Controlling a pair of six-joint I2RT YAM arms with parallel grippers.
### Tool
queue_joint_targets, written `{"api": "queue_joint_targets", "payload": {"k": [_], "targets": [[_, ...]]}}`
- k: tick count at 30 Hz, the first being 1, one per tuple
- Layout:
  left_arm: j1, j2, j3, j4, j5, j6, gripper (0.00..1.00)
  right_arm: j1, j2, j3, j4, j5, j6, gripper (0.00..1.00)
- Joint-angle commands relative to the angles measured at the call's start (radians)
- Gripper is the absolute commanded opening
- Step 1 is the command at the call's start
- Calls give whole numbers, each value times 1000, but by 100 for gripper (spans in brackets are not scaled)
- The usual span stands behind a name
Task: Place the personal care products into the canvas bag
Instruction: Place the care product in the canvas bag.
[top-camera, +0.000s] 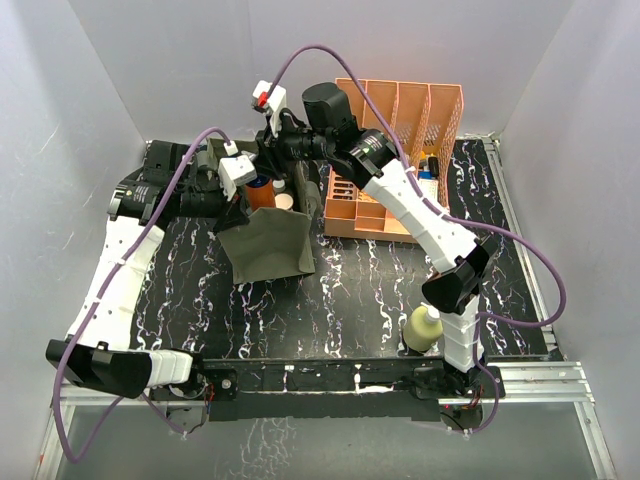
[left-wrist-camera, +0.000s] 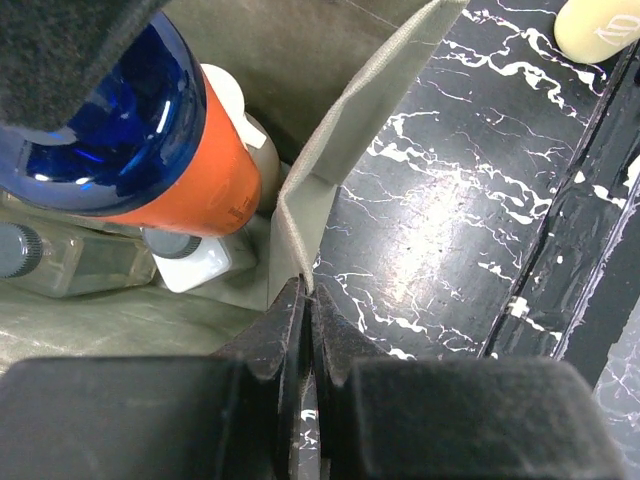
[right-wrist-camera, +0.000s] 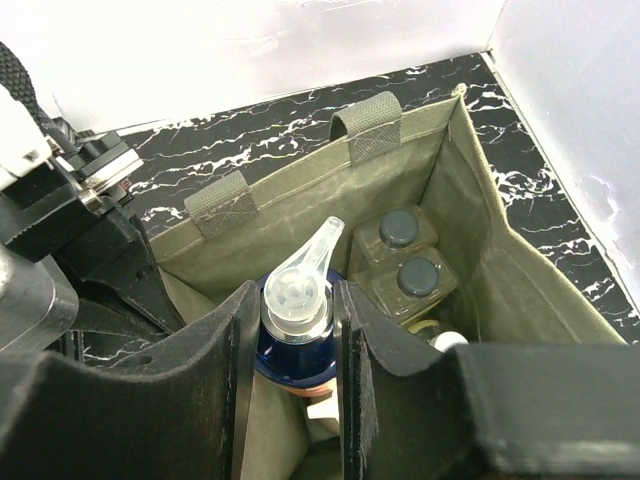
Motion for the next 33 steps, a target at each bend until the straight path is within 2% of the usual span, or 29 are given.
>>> {"api": "queue_joint_targets", "payload": {"k": [1, 8, 16, 21, 28, 33], "targets": [[-8, -54, 31, -16, 53, 26, 0, 3, -114, 99, 116, 42, -10, 8], [-9, -64, 28, -23, 100, 59, 0, 3, -184, 83, 88, 61, -24, 8], [-8, -56, 43, -40, 147, 83, 0, 4, -273, -55, 62, 40, -44, 8], [-9, -61, 48, -51, 188, 91, 0, 3, -287, -128, 50, 36, -51, 8], [-8, -73, 36, -58, 215, 116, 0, 4, -267, -148, 42, 31, -42, 8], [-8, -84, 34, -27, 219, 79, 0, 3, -268, -175, 26, 21, -40, 8]]}}
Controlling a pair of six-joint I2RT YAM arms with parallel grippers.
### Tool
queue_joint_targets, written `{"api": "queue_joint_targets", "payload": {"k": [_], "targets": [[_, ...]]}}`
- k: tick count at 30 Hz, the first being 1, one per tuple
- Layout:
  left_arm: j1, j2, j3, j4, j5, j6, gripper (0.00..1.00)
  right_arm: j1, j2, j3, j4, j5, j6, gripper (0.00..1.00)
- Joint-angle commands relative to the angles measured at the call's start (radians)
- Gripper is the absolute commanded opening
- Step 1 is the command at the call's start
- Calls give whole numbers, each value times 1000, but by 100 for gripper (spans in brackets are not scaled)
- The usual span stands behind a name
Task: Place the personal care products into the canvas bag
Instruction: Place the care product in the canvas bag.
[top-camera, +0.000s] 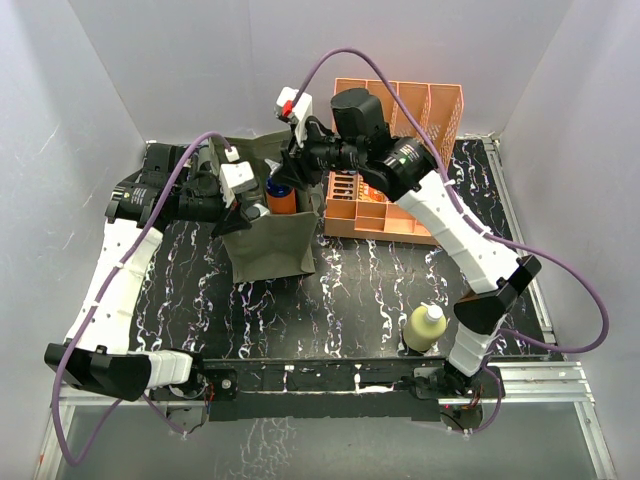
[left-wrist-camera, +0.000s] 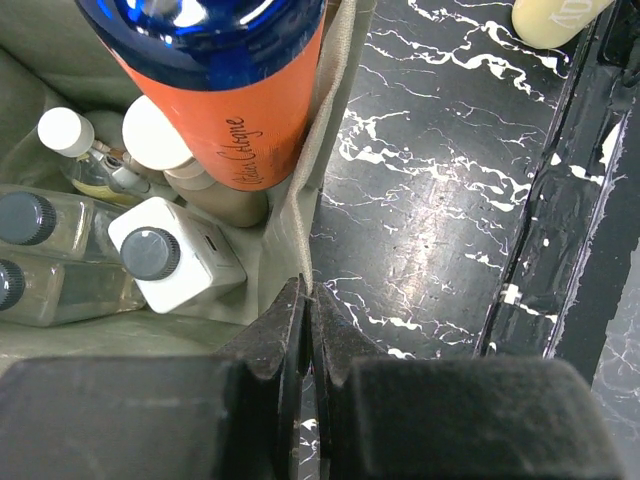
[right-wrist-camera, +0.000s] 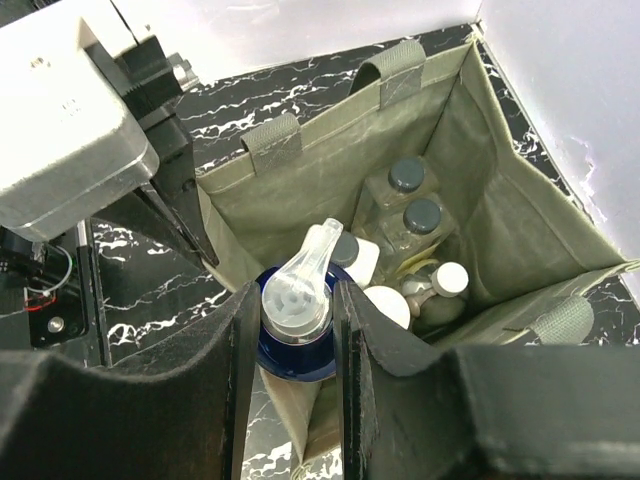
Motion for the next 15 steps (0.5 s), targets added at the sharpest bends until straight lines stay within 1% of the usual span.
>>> {"api": "queue_joint_targets", "payload": {"k": [1, 9, 15], "targets": [[-8, -72, 32, 26, 137, -26, 0, 3, -42, 1, 94, -24, 1, 8], [-8, -79, 33, 61, 135, -44, 0, 4, -62, -50, 42, -14, -9, 8], [-9, -79, 28, 59, 144, -40, 0, 2, -47, -75, -7, -16, -34, 8]]}}
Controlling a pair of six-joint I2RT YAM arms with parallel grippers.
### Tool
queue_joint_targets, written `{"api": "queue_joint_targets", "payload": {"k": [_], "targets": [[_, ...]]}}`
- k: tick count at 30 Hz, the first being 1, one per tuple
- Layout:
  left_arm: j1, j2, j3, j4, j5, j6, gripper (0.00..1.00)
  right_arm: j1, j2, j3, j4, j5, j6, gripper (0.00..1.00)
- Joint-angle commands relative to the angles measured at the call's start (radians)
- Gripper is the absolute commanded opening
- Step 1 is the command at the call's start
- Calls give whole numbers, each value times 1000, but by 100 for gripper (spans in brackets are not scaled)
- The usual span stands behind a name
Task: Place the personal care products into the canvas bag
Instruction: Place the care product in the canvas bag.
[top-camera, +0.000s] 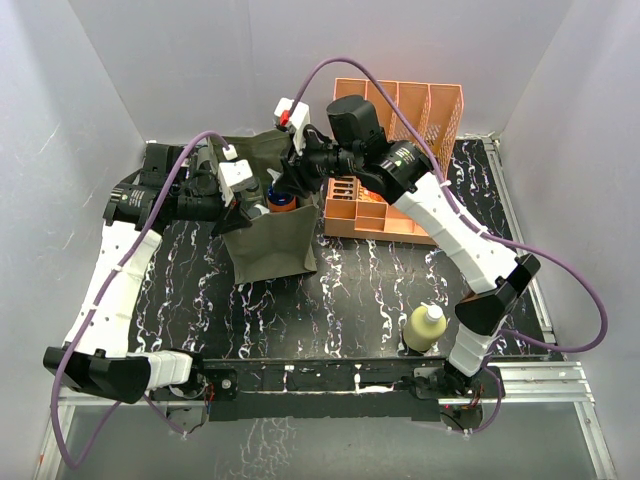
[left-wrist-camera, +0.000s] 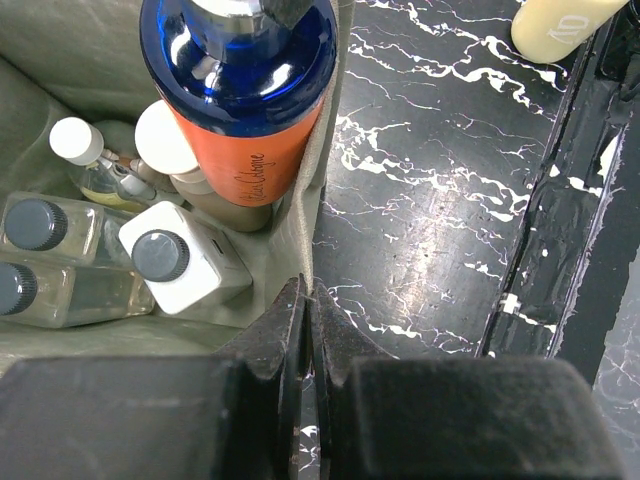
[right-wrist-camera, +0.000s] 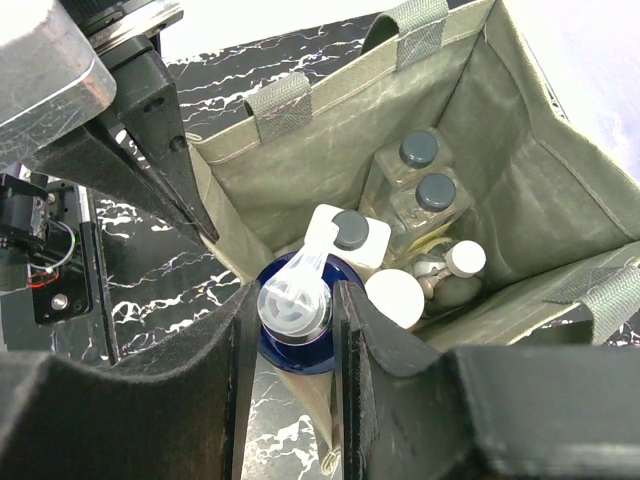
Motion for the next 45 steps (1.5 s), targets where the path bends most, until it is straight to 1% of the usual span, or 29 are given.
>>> {"api": "queue_joint_targets", "payload": {"k": [1, 8, 12, 20, 23, 26, 32, 39, 45], "targets": [[-8, -66, 28, 34, 138, -9, 0, 2, -34, -13, 3, -14, -28, 8], [-8, -71, 10, 17, 144, 20, 0, 3, 20, -4, -45, -8, -55, 8], [-8, -79, -27, 21, 139, 34, 0, 3, 10, 9, -39, -3, -49, 8], [-9, -94, -73, -5, 132, 120, 0, 2, 2, 119, -6, 19, -47, 8], [-8, -89, -77, -16, 129, 141, 0, 2, 1, 174, -1, 25, -44, 8], [-8, -84, -76, -11, 126, 142, 0, 2, -13, 191, -3, 16, -38, 8], [-9, -77, -70, -5, 127, 142, 0, 1, -54, 151, -17, -5, -33, 8], [-9, -74, -61, -2, 137, 142, 0, 1, -36, 55, -38, -2, -48, 8], [-9, -72, -58, 1, 147, 142, 0, -3, -17, 10, -32, -25, -43, 8]]}}
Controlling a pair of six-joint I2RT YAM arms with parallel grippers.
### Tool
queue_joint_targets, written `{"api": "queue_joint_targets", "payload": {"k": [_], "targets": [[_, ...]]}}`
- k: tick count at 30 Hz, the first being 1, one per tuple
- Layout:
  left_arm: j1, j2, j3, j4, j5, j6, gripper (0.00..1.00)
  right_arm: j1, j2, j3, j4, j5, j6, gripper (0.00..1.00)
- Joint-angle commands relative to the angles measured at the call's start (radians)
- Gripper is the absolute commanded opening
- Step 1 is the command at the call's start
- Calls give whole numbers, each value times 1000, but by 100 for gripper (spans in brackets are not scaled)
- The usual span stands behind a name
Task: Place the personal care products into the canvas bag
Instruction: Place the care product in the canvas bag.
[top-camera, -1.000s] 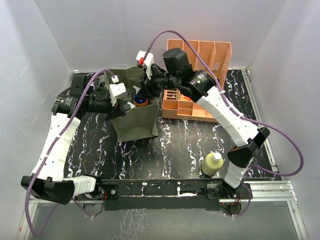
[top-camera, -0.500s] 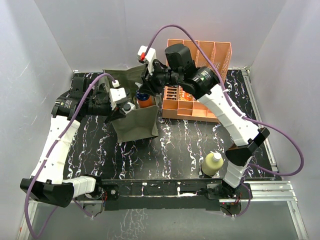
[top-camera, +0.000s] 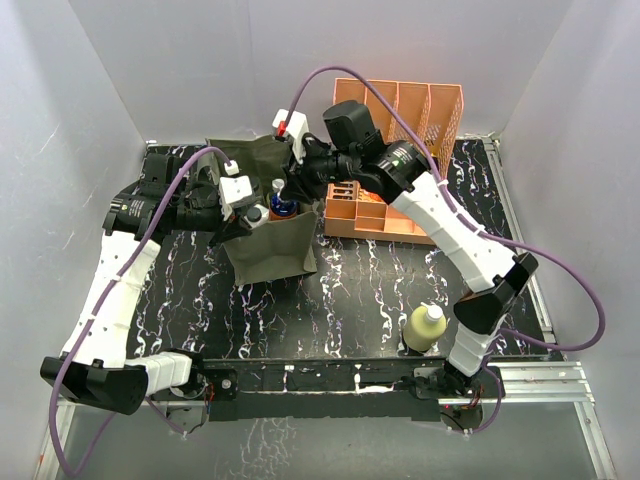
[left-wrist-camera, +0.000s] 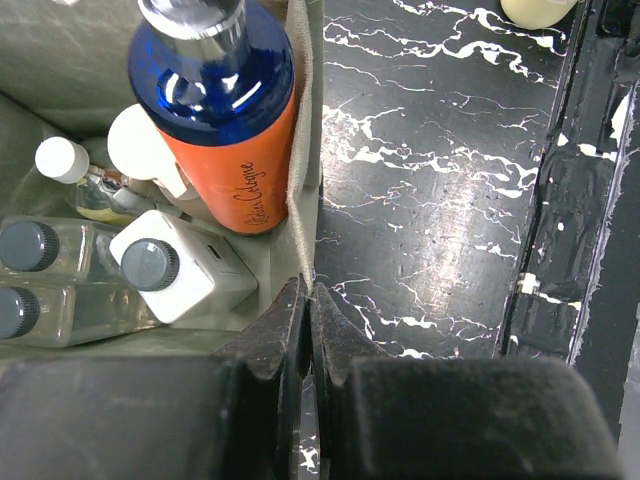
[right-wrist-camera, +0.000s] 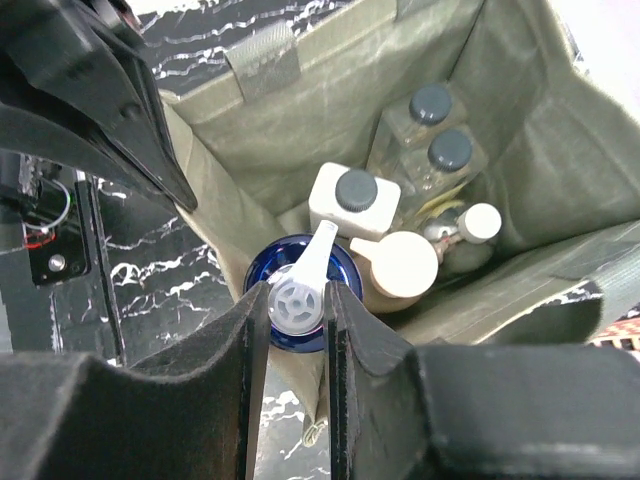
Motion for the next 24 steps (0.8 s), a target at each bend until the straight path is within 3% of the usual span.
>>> {"api": "queue_joint_targets", "payload": {"k": [1, 24], "targets": [[-8, -20, 21, -1, 116, 13, 0, -3, -19, -11, 58, -29, 5, 8], [-7, -34, -19, 12, 147, 59, 0, -3, 94, -7, 52, -56, -11, 8]]}}
